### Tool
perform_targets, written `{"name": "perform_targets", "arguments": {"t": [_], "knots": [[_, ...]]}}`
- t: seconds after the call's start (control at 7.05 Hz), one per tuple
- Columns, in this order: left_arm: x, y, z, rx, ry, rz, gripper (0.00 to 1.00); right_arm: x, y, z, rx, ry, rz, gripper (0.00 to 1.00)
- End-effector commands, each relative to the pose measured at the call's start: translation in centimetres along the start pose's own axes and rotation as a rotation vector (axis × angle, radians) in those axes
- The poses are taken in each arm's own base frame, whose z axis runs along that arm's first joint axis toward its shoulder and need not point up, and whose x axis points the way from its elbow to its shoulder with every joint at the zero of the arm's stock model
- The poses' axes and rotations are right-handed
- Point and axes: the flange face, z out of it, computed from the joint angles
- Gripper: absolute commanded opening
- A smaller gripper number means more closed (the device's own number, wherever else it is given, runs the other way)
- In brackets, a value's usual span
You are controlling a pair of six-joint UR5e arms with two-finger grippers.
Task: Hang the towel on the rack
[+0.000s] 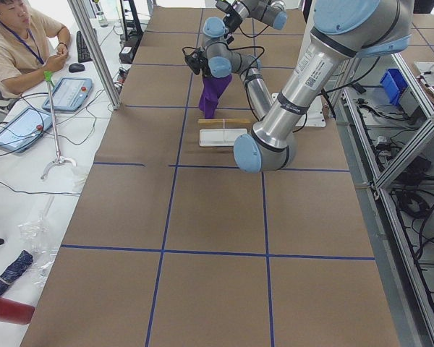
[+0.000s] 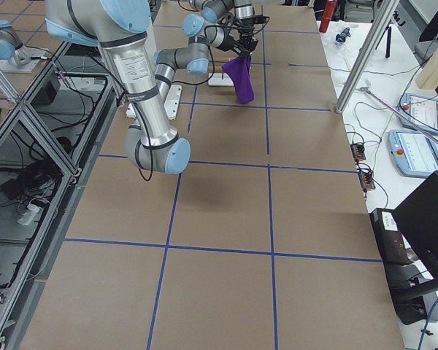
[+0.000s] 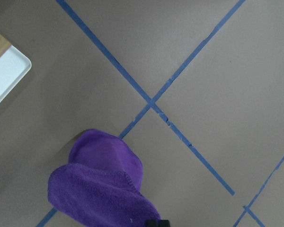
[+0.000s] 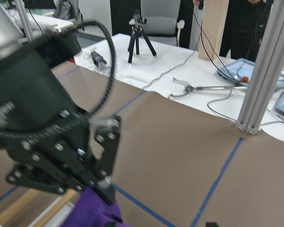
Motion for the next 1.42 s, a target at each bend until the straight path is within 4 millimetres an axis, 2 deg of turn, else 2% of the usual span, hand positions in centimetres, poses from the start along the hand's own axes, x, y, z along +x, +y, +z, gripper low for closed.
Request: {"name": "perform_targets", "arguments": {"t": [0.0,0.14,0.28,0.43,0.57,0.71,0.85,0.99,1.28], "knots": [[-3.1,-1.3,-1.0,0.012,-0.015,0.141,0.00,3.4,2.1,2.0,-0.243,0.120,0.079,1.00],[-4.9,-1.4,-1.6,0.009,-0.022,0.238,0.00,7.7,1.3,2.2,-0.414,0.152,0.174,1.00],[-7.5,-2.4,-2.0,0.015,-0.047,0.319,0.00,12.1,0.6,1.9,-0.553,0.185,0.249,1.00],[-9.6,-3.5,-1.9,0.021,-0.079,0.386,0.00,14.7,0.4,2.3,-0.603,0.209,0.292,1.00],[-12.0,-4.4,-2.1,0.019,-0.108,0.466,0.00,18.2,1.5,2.6,-0.629,0.262,0.323,1.00],[-14.7,-5.3,-2.5,0.016,-0.142,0.545,0.00,21.0,2.7,2.0,-0.686,0.257,0.378,1.00],[-17.4,-6.5,-2.4,0.011,-0.189,0.617,0.00,24.2,5.4,1.3,-0.751,0.274,0.429,1.00],[-19.1,-7.0,-3.0,0.009,-0.201,0.650,0.00,27.0,7.5,0.6,-0.775,0.308,0.400,1.00],[-23.1,-8.6,-3.1,0.004,-0.188,0.723,0.00,31.8,9.2,-1.4,-0.810,0.321,0.312,1.00]]}}
